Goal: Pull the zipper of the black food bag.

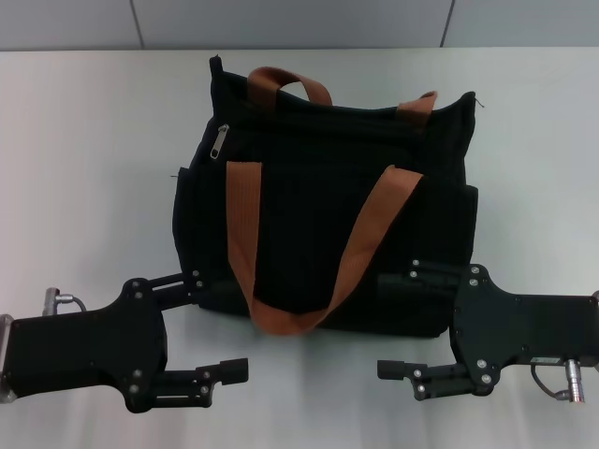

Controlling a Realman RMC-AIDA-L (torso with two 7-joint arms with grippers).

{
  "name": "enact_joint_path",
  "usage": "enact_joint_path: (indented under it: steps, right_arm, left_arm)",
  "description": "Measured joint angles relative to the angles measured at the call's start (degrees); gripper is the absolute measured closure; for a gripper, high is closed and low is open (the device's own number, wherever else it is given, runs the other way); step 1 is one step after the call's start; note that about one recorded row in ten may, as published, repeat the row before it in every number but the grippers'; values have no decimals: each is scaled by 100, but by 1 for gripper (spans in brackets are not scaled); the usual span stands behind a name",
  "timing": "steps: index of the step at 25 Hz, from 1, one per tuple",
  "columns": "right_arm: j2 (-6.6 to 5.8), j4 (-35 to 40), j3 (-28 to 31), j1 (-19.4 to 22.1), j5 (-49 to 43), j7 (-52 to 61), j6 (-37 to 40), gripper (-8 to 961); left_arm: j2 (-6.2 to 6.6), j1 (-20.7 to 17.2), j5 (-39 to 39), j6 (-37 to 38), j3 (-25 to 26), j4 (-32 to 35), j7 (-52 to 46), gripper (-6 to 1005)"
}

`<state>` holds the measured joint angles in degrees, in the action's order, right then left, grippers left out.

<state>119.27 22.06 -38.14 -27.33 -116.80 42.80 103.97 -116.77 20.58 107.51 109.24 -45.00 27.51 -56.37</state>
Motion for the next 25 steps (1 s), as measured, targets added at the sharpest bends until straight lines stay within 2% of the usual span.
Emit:
enact_joint_path:
  steps: [19,25]
  right_arm:
    - [-4,-74,9,0,38,58,-65,126]
    - [4,-106,63,30,45,98,-96,126]
  left_arm:
    - [-33,-28,-6,5,20,0,-14,201]
    - [-62,-35,-18,207,353,0,31,200]
